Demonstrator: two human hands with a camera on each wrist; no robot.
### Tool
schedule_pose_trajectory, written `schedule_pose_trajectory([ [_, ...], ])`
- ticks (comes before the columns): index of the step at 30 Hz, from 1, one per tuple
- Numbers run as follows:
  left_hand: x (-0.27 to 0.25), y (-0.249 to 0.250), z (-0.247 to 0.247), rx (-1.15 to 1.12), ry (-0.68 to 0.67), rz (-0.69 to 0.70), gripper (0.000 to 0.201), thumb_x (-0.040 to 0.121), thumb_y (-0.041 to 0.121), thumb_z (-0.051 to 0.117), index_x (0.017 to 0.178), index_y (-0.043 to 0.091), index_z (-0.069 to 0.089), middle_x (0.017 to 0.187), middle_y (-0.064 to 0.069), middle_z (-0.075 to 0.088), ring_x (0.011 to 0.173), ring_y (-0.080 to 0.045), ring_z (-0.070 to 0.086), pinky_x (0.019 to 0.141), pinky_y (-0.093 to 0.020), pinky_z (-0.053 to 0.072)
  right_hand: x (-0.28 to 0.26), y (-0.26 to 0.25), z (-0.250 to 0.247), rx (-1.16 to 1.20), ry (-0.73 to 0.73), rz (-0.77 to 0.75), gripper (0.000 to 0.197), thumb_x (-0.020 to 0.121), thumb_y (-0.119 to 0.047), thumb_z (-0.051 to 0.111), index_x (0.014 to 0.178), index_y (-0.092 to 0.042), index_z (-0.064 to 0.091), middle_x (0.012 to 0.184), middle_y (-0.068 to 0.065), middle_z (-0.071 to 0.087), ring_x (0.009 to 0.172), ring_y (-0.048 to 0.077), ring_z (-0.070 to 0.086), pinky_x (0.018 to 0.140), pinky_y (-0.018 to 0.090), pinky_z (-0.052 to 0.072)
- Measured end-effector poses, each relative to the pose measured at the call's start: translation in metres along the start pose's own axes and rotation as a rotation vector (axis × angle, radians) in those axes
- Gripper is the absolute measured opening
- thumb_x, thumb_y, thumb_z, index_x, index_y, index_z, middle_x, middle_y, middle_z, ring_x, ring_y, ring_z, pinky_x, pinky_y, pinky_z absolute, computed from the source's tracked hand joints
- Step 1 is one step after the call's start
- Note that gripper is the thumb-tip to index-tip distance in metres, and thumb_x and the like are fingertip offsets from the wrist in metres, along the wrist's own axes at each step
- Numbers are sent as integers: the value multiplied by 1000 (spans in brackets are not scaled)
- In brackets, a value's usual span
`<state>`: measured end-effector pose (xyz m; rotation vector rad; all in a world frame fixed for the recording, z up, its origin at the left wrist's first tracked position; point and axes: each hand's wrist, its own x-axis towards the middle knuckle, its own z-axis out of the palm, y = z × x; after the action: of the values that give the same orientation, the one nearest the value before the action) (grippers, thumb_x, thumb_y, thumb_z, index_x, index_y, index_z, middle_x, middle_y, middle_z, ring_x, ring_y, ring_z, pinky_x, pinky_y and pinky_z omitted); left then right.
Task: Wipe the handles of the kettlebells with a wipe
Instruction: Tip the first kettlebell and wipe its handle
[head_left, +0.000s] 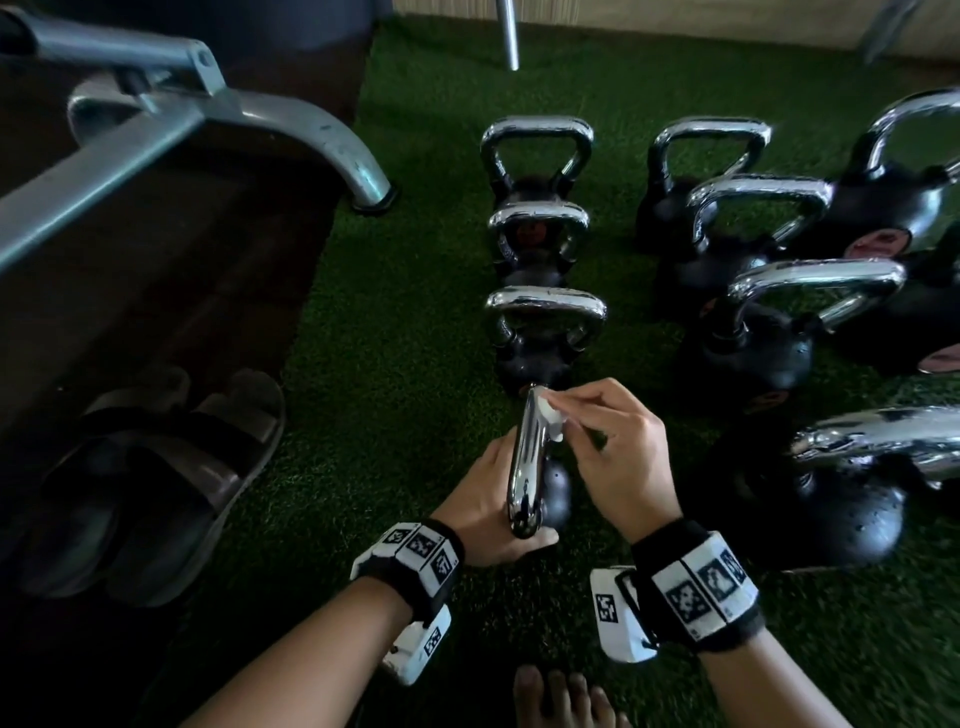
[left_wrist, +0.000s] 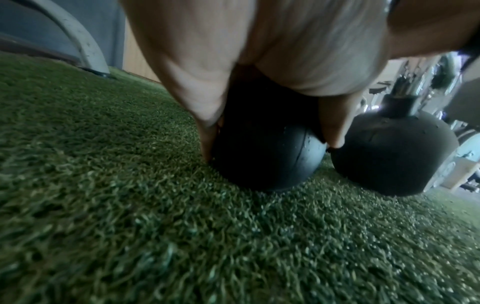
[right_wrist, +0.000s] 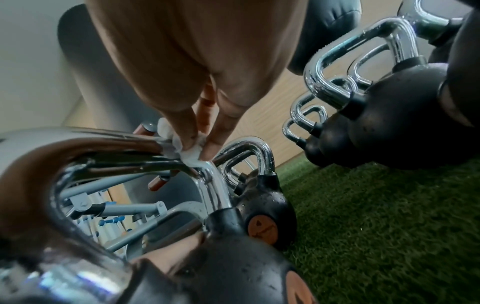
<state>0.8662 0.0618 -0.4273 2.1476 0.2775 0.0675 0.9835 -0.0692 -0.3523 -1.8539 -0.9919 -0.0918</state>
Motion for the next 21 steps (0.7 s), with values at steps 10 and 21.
schedule_pose_trajectory([
  [10,7,-7,0,193,-117,15,83,71,57,75,141,29,40,148,8,32,140,-12,29,120,-37,34,-48,-19,-11,218,-55,213,37,78,9,80,101,-20,82,92,-10,77,85,10,75,74,24,61],
  [21,3,0,-8,74,-160,-97,84,56,47,72,122,51,21,134,-1,42,118,-17,52,97,-30,51,-74,-15,-8,284,-207,290,24,74,-5,88,89,-23,82,90,-9,78,84,11,75,76,26,60],
])
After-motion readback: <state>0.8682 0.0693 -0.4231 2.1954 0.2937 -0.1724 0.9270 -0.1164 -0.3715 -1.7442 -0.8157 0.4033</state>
